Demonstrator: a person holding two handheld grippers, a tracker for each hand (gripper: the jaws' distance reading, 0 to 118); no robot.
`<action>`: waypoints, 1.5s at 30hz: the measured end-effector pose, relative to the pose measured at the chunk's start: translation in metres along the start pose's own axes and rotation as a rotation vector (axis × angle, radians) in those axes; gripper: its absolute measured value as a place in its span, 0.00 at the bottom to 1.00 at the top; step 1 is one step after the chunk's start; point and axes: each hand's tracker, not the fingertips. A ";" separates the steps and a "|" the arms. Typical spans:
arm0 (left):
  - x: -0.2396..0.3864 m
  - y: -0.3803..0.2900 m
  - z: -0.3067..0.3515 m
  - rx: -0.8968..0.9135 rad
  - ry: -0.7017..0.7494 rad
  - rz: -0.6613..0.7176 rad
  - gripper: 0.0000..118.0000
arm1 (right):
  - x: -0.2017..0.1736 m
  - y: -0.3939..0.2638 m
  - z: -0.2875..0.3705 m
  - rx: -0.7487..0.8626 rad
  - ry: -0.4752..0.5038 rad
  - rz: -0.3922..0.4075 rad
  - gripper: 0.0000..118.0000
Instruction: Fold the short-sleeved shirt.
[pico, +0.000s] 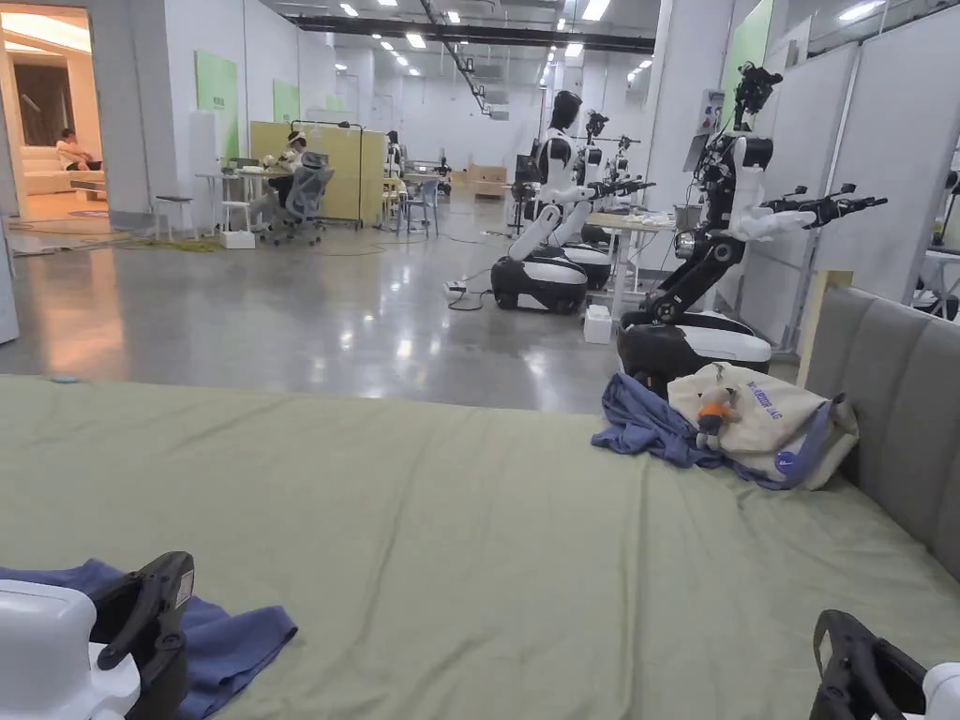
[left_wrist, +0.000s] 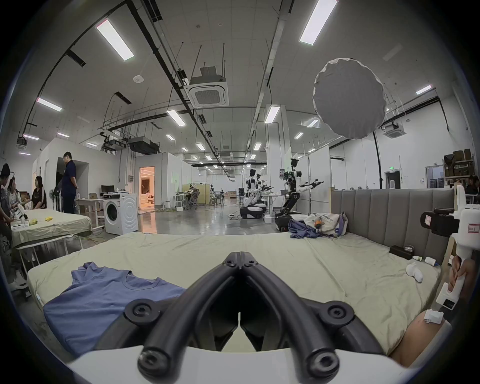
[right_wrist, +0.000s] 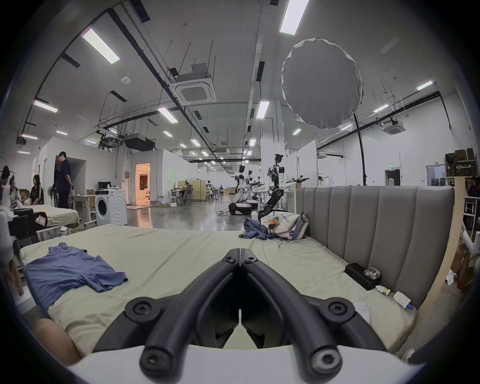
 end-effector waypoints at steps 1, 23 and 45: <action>0.001 0.000 0.000 0.000 -0.001 -0.004 0.00 | 0.000 0.000 0.000 0.001 0.002 -0.003 0.01; -0.028 0.003 0.017 0.000 0.070 -0.009 0.00 | -0.043 0.004 -0.012 -0.002 0.121 0.014 0.01; -0.187 -0.009 0.207 -0.067 0.640 -0.002 0.00 | -0.338 -0.002 0.008 -0.034 0.863 -0.010 0.01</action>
